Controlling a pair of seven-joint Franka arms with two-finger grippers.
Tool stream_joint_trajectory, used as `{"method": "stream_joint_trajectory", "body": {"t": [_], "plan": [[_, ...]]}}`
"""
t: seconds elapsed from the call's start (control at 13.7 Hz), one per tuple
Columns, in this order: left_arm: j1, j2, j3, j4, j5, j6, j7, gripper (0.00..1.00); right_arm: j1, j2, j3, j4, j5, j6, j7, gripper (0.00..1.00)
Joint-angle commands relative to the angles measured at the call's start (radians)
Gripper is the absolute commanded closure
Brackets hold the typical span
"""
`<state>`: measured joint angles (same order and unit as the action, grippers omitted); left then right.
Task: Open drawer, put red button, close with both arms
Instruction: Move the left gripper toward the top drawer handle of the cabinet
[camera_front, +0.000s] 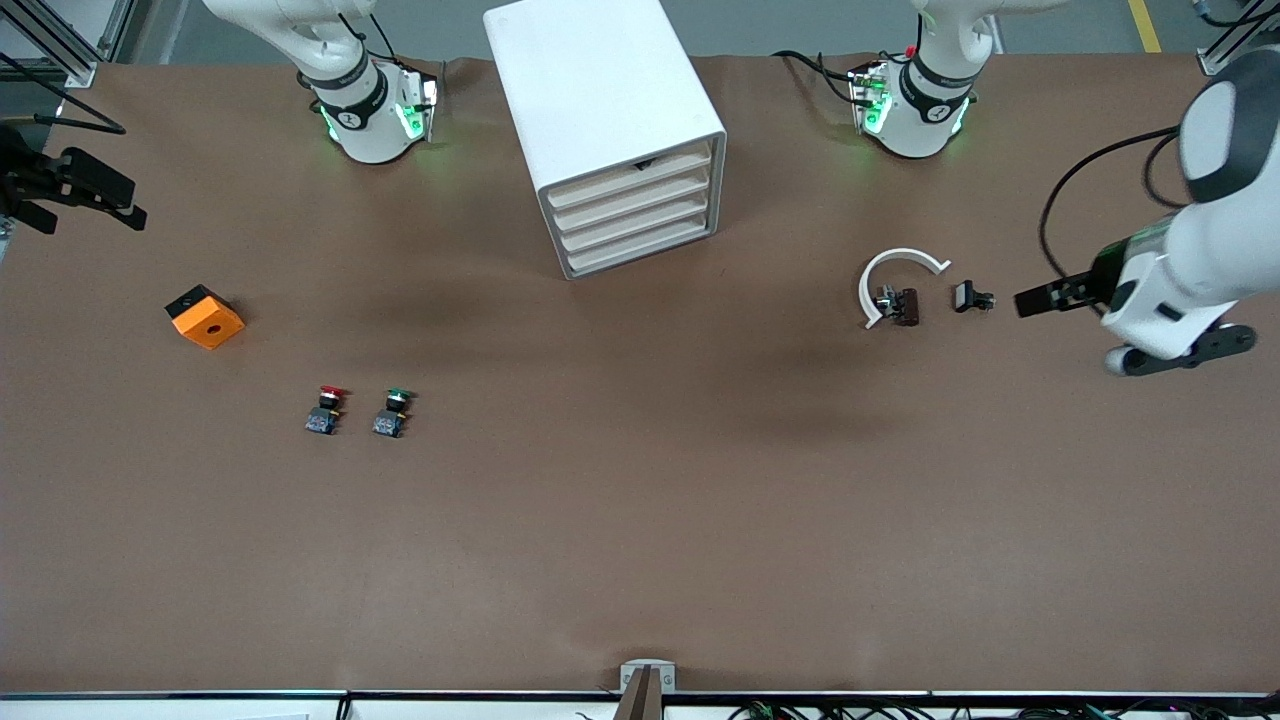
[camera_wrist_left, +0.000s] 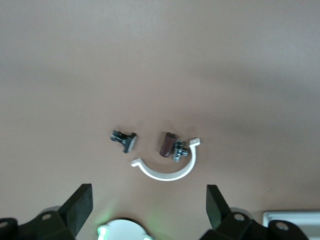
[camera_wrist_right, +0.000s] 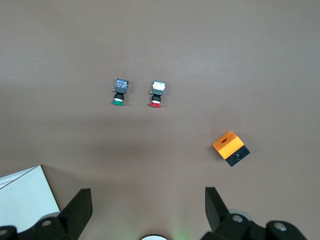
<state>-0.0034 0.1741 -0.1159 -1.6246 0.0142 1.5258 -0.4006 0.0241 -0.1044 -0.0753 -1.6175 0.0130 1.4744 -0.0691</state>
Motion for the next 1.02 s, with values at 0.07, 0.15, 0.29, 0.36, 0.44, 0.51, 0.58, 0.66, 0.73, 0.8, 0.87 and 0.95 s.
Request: {"method": "stream_joint_trajectory", "body": {"t": [0.07, 0.15, 0.29, 0.36, 0.44, 0.51, 0.58, 0.66, 0.73, 0.8, 0.87, 0.95], "plan": [[-0.095, 0.083, -0.002, 0.026, 0.004, -0.004, -0.293, 0.0, 0.002, -0.017, -0.001, -0.01, -0.001, 0.003, 0.002, 0.0], [-0.121, 0.106, -0.002, 0.032, -0.006, -0.004, -0.36, 0.0, 0.002, -0.017, -0.001, -0.01, -0.001, 0.003, 0.002, 0.0], [-0.197, 0.157, -0.001, 0.06, -0.005, -0.009, -0.562, 0.0, 0.002, -0.017, -0.001, -0.01, 0.001, 0.003, 0.002, 0.0], [-0.219, 0.175, -0.002, 0.066, -0.008, -0.01, -0.686, 0.0, 0.002, -0.017, -0.001, -0.01, -0.001, 0.003, 0.002, 0.0], [-0.239, 0.192, -0.005, 0.065, -0.014, -0.016, -0.801, 0.0, 0.002, -0.017, -0.003, -0.01, -0.001, 0.003, 0.002, 0.0], [-0.257, 0.22, -0.007, 0.065, -0.052, -0.054, -0.91, 0.0, 0.002, -0.017, -0.001, -0.01, -0.001, 0.001, 0.002, 0.0], [-0.265, 0.246, -0.008, 0.066, -0.083, -0.084, -0.981, 0.0, 0.002, -0.017, -0.001, -0.01, -0.001, 0.003, 0.002, 0.0], [-0.289, 0.267, -0.01, 0.065, -0.101, -0.094, -1.033, 0.0, 0.002, -0.017, -0.003, -0.01, 0.001, 0.003, 0.002, 0.0], [-0.317, 0.29, -0.008, 0.063, -0.123, -0.113, -1.099, 0.0, 0.002, -0.017, -0.001, -0.01, -0.001, 0.003, 0.002, 0.0], [-0.337, 0.321, -0.008, 0.064, -0.14, -0.142, -1.186, 0.0, 0.002, -0.017, -0.001, -0.01, -0.001, 0.003, 0.002, 0.0], [-0.346, 0.344, -0.01, 0.066, -0.164, -0.153, -1.255, 0.0, 0.002, -0.017, -0.003, -0.01, -0.001, 0.003, 0.002, 0.0], [-0.359, 0.366, -0.01, 0.065, -0.206, -0.154, -1.312, 0.0, 0.0, -0.015, -0.003, -0.009, 0.001, 0.001, -0.001, 0.0]]}}
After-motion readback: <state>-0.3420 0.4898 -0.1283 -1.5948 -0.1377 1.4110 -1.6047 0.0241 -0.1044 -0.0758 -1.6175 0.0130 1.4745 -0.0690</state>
